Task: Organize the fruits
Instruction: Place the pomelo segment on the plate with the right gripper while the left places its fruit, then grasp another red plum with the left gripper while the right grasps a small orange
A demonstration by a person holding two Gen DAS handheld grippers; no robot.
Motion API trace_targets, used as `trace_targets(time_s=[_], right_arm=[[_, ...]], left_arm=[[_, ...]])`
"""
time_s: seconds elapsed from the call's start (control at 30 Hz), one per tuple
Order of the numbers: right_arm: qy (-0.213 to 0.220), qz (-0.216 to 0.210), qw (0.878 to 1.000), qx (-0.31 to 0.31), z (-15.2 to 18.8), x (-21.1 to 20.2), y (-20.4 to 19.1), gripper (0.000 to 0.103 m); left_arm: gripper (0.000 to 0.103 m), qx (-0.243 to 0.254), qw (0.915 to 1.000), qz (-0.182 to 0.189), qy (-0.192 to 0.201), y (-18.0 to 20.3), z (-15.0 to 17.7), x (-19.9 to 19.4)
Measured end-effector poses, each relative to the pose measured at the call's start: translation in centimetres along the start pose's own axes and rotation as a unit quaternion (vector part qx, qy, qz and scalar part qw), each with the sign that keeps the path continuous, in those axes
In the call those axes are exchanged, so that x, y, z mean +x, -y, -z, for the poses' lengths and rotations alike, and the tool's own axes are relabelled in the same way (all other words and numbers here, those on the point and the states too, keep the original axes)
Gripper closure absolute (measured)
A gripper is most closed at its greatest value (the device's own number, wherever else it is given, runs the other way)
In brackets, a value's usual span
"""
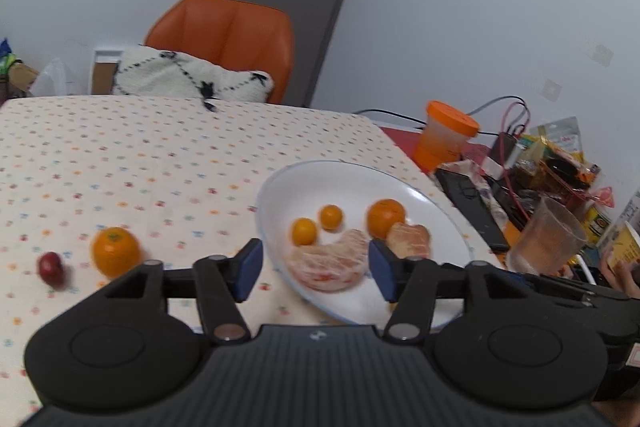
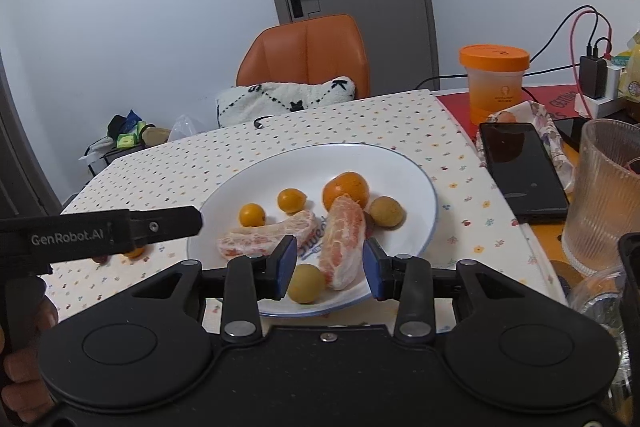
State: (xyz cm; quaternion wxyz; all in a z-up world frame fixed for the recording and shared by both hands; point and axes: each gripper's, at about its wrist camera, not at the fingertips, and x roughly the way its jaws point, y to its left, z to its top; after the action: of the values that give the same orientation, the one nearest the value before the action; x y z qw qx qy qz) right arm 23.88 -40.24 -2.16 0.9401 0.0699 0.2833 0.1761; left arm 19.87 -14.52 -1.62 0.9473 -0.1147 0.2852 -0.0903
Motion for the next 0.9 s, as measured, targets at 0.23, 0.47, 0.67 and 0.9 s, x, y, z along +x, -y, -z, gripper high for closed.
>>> trace_targets(time_s=[0.23, 0.47, 0.67, 0.9], right_arm=[[0.001, -0.011, 1.000, -0.005, -0.1, 0.2, -1.4, 0.060], [0.001, -0.022, 1.000, -0.014, -0.3, 0.3, -2.9, 0.056], [-0.001, -0.036, 0.999, -0.019, -0.3, 0.5, -4.3, 0.050], [-0.004, -0.053, 0.998, -0.032, -0.4, 0.8, -6.4, 0.043]], left_arm=[[0.022, -0.003, 0.9989, -0.045, 0.016, -2.1, -0.3, -1.6], [0.018, -0.014, 0.9969, -0.074, 0.022, -4.4, -0.3, -3.0], [0.016, -0.025, 0.9948, -0.096, 0.025, -6.4, 0.0, -4.0], [0.016, -0.038, 0.9926, -0.113, 0.026, -8.5, 0.3, -5.0]])
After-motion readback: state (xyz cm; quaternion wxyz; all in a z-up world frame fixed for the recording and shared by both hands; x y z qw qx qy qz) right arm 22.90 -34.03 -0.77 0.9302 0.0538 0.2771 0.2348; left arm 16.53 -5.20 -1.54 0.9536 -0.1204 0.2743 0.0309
